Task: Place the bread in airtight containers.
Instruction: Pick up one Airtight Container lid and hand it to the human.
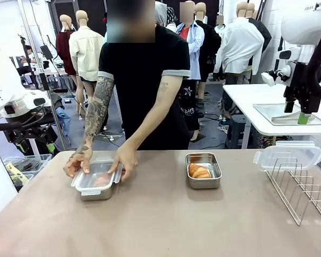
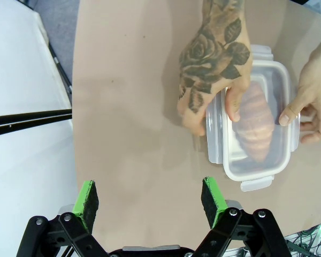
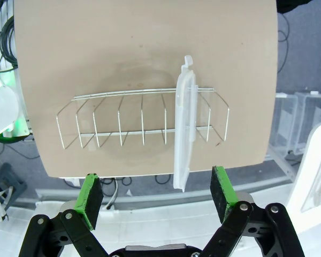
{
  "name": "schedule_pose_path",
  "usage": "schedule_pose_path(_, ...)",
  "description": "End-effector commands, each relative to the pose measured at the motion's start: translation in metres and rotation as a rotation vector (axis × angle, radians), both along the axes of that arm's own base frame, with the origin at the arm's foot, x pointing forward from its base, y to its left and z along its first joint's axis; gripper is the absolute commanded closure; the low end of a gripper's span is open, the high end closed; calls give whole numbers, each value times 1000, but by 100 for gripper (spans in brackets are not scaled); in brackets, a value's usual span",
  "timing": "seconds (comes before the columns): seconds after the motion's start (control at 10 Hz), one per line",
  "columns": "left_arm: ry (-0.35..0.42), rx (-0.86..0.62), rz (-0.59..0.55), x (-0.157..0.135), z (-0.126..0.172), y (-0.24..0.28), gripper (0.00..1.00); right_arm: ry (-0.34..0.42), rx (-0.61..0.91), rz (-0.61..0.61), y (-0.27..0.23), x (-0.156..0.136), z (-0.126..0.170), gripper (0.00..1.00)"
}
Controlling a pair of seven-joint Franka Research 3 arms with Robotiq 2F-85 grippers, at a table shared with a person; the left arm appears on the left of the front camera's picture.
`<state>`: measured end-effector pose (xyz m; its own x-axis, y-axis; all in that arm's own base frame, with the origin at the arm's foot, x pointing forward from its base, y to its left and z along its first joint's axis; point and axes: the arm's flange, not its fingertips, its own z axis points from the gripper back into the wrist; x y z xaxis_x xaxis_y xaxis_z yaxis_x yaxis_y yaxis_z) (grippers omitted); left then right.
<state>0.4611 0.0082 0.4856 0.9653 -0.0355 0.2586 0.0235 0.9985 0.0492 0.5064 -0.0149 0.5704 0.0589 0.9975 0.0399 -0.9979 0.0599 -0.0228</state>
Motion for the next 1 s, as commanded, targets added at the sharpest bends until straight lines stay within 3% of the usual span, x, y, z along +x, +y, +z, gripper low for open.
schedule_pose_path(0.0,-1,4,17,-2,0,0,0,10,-6,1,1,0,0,0)
schedule_pose_path(0.9,-1,4,17,-2,0,0,0,10,-6,1,1,0,0,0)
